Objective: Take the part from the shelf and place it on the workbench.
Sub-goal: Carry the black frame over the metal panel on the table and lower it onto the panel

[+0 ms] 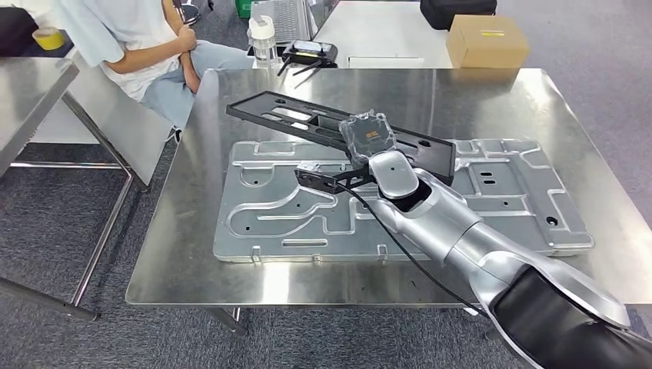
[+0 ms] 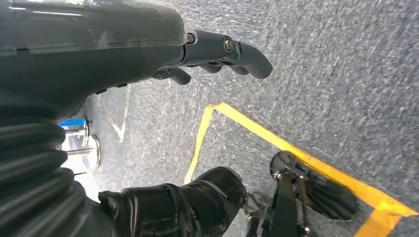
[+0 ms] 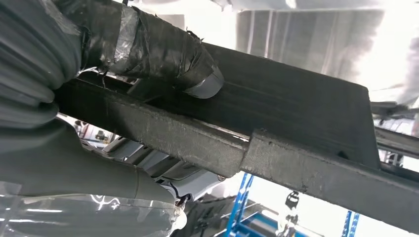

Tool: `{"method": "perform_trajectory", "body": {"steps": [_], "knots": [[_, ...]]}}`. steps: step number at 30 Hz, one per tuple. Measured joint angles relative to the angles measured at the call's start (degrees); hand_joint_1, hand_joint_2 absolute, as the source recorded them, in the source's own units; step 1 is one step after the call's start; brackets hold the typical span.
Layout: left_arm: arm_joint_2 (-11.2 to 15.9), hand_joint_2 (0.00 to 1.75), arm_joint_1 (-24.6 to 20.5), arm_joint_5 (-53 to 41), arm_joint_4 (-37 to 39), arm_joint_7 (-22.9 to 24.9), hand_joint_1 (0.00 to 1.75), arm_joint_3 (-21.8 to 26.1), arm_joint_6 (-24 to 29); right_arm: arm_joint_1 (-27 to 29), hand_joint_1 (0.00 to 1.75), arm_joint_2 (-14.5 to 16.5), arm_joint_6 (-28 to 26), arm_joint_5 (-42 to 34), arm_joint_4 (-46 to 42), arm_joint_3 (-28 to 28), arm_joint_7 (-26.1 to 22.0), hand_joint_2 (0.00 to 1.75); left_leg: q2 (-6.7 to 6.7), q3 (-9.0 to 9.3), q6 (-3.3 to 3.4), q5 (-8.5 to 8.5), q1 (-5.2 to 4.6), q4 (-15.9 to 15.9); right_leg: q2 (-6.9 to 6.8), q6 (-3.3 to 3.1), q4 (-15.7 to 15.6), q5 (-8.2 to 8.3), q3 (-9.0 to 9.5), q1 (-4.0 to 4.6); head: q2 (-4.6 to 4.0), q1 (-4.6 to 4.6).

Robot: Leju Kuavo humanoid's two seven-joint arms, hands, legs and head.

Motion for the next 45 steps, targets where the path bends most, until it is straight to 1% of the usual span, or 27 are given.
{"method": "perform_trajectory", "body": {"steps": [1,2,3,5,7,8,11,13,15,16,17,18,19,21,23,26,28,29,31,32,33,34,36,38,42,43,45], "knots": [[0.00,1.75,-0.02,0.07,0.00,-0.01,0.00,0.00,0.01,0.21,1.75,0.00,-0.04,-0.03,0.11,-0.02,-0.04,1.75,-0.02,0.10,0.14,-0.21,0.02,0.06,-0.01,0.12,3.23,-0.76,-2.11,-0.10,0.00,0.01],[0.00,1.75,-0.02,0.20,0.00,-0.01,0.00,0.00,0.03,0.50,1.75,0.00,-0.05,-0.12,0.22,-0.02,-0.09,1.75,-0.07,0.25,0.16,-0.46,0.05,0.16,-0.03,0.23,4.86,-0.59,-3.47,-0.23,0.00,0.02],[0.00,1.75,0.01,0.42,0.00,-0.06,0.00,0.00,0.10,0.79,1.75,0.00,-0.09,-0.27,0.32,-0.02,-0.18,1.75,-0.14,0.47,0.09,-0.79,0.10,0.33,-0.06,0.32,4.40,0.63,-3.78,-0.40,0.00,0.02],[-0.03,1.75,0.12,1.01,0.00,-0.32,0.00,0.00,0.34,1.23,1.75,-0.01,-0.25,-0.69,0.46,-0.05,-0.40,1.75,-0.28,0.96,-0.29,-1.62,0.23,0.95,-0.15,0.42,-1.54,4.86,-1.71,-0.73,0.00,0.04],[-0.08,1.75,0.18,1.67,0.00,-0.93,0.00,0.02,0.67,1.62,1.75,-0.03,-0.76,-1.02,0.63,-0.19,-0.65,1.75,-0.39,0.93,-0.93,-2.55,0.07,1.93,-0.15,0.28,-7.46,7.25,0.95,-0.78,0.01,0.06],[-0.09,1.75,0.19,2.02,0.00,-1.46,0.00,0.06,0.87,1.97,1.75,-0.05,-1.08,-1.14,0.72,-0.29,-0.78,1.75,-0.40,0.82,-1.23,-2.88,0.00,2.29,-0.10,0.11,-8.97,7.48,1.60,-0.69,0.01,0.03],[-0.13,1.75,0.18,2.76,0.00,-3.53,0.00,0.26,1.25,3.35,1.75,-0.11,-1.56,-1.38,1.11,-0.64,-0.97,1.75,-0.32,0.68,-1.92,-3.37,0.06,2.54,0.17,-0.74,-9.33,6.96,1.78,-0.64,0.00,-0.03],[-0.15,1.75,0.16,2.92,0.00,-4.25,0.00,0.35,1.24,3.83,0.87,-0.13,-1.68,-1.58,1.34,-0.90,-0.97,0.87,-0.18,-0.51,-2.48,-5.06,0.17,5.20,0.24,-1.33,-9.49,6.87,2.01,-0.89,0.00,-0.22],[-0.14,1.75,0.16,2.98,0.00,-4.44,0.00,0.44,1.04,4.09,0.00,-0.13,-1.90,-1.76,1.46,-1.08,-0.97,0.00,-0.08,-4.01,-2.96,-8.04,0.29,12.07,0.30,-1.76,-9.51,6.67,2.20,-0.85,0.00,-0.39],[-0.14,1.75,0.18,3.02,0.00,-4.47,0.00,0.49,0.87,4.30,0.00,-0.14,-2.00,-1.85,1.54,-1.11,-1.01,0.00,-0.08,-6.09,-3.12,-9.19,0.33,15.78,0.32,-1.92,-9.50,6.57,2.32,-0.79,0.00,-0.40],[-0.15,1.75,0.22,3.06,0.00,-4.47,0.00,0.52,0.68,4.60,0.00,-0.14,-2.06,-1.91,1.62,-1.13,-1.06,0.00,-0.08,-7.65,-3.20,-9.49,0.35,18.24,0.34,-2.03,-9.50,6.44,2.49,-0.73,0.00,-0.40],[-0.17,1.31,0.27,3.07,0.00,-4.47,0.00,0.54,0.53,4.91,0.00,-0.15,-2.09,-1.97,1.70,-1.15,-1.14,0.00,-0.08,-8.32,-3.20,-8.75,0.35,18.76,0.36,-2.07,-9.49,6.31,2.69,-0.69,0.00,-0.40],[-0.19,0.87,0.30,3.06,0.00,-4.49,0.00,0.55,0.45,5.15,0.00,-0.15,-2.10,-2.01,1.75,-1.19,-1.22,0.00,-0.08,-7.89,-3.11,-7.02,0.34,17.04,0.38,-2.06,-9.49,6.16,2.95,-0.66,0.00,-0.40],[-0.20,0.00,0.28,3.03,0.00,-4.74,0.00,0.56,0.43,5.32,0.00,-0.15,-2.10,-2.03,1.79,-1.33,-1.31,0.00,-0.09,-4.73,-2.69,-2.68,0.30,9.46,0.43,-1.87,-9.51,5.87,3.51,-0.63,0.00,-0.39],[-0.16,0.00,0.20,3.14,0.00,-5.17,0.00,0.64,0.44,5.24,0.00,-0.19,-2.10,-2.03,1.80,-1.52,-1.31,0.00,-0.11,-1.90,-2.19,-0.87,-0.01,3.61,0.48,-1.46,-9.57,5.67,3.76,-0.49,0.00,-0.36],[-0.16,0.00,0.10,3.35,0.00,-5.45,0.00,0.73,0.42,5.21,0.00,-0.27,-2.10,-2.03,1.80,-1.81,-1.31,0.00,-0.11,-1.11,-1.43,-0.95,-0.17,2.12,0.49,-0.54,-9.87,5.69,3.83,-0.40,0.00,-0.33],[-0.19,0.00,0.15,3.43,0.00,-5.47,0.00,0.73,0.42,5.15,0.00,-0.43,-2.10,-2.03,1.79,-2.10,-1.32,0.00,0.01,-0.64,-0.71,-0.59,0.11,1.41,0.34,0.01,-8.43,4.61,3.31,-0.31,0.00,-0.22],[-0.20,0.00,0.16,3.44,0.00,-5.47,0.00,0.73,0.42,5.12,0.00,-0.54,-2.11,-2.03,1.79,-2.20,-1.32,0.00,0.08,-0.44,-0.37,-0.44,0.26,1.13,0.25,0.17,-6.02,3.17,2.28,-0.26,0.00,-0.13],[-0.20,0.00,0.18,3.44,0.00,-5.49,0.00,0.72,0.40,5.25,0.00,-0.74,-2.11,-2.03,1.80,-2.27,-1.32,0.00,0.11,-0.40,0.00,-0.46,0.17,1.14,0.17,0.30,1.18,-0.32,-1.02,-0.27,0.00,0.03],[-0.20,0.00,0.19,3.44,0.00,-5.49,0.00,0.73,0.37,5.43,0.00,-0.82,-2.11,-2.03,1.81,-2.28,-1.32,0.00,0.10,-0.42,0.07,-0.51,0.16,1.20,0.16,0.38,4.15,-1.30,-2.51,-0.29,0.00,0.03],[-0.20,0.00,0.20,3.44,0.00,-5.49,0.00,0.73,0.32,5.62,0.00,-0.90,-2.09,-2.03,1.82,-2.28,-1.32,0.00,0.08,-0.43,0.09,-0.57,0.15,1.28,0.15,0.43,5.48,-1.31,-3.25,-0.31,0.00,0.04],[-0.21,0.00,0.21,3.44,0.00,-5.49,0.00,0.73,0.24,5.72,0.00,-0.99,-2.08,-2.03,1.82,-2.28,-1.32,0.00,0.05,-0.44,0.04,-0.66,0.15,1.42,0.12,0.43,4.56,-0.23,-2.90,-0.35,0.00,0.04],[-0.23,0.00,0.23,3.44,0.00,-5.50,0.00,0.74,0.02,5.67,0.00,-1.15,-2.04,-1.99,1.81,-2.31,-1.31,0.00,-0.04,-0.47,-0.25,-1.00,0.17,1.93,0.00,0.22,-2.26,3.43,0.28,-0.40,0.00,0.06],[-0.26,0.00,0.22,3.43,0.00,-5.52,0.00,0.74,-0.15,5.51,0.00,-1.26,-2.03,-1.96,1.79,-2.35,-1.30,0.00,-0.11,-0.76,-0.81,-1.44,-0.04,2.69,-0.06,-0.17,-8.09,5.33,3.15,-0.28,0.00,0.02],[-0.21,0.00,0.27,3.41,0.00,-5.43,0.00,0.74,-0.45,5.47,0.00,-1.46,-1.98,-1.91,1.78,-2.37,-1.20,0.00,-0.13,-1.07,-1.77,-1.74,-0.10,3.10,0.06,-1.20,-9.37,5.57,3.71,-0.20,0.00,-0.05],[-0.19,0.00,0.29,3.40,0.00,-5.35,0.00,0.74,-0.55,5.44,0.00,-1.55,-1.95,-1.87,1.78,-2.38,-1.13,0.00,-0.10,-1.35,-2.08,-2.43,-0.03,3.86,0.03,-1.52,-9.50,5.76,3.76,-0.32,0.00,-0.15],[-0.19,0.00,0.29,3.40,0.00,-5.15,0.00,0.74,-0.74,5.41,0.00,-1.63,-1.88,-1.79,1.78,-2.38,-1.02,0.00,-0.04,-3.12,-2.72,-5.54,0.17,8.39,0.00,-1.91,-9.67,6.02,3.79,-0.51,0.00,-0.39]]}}
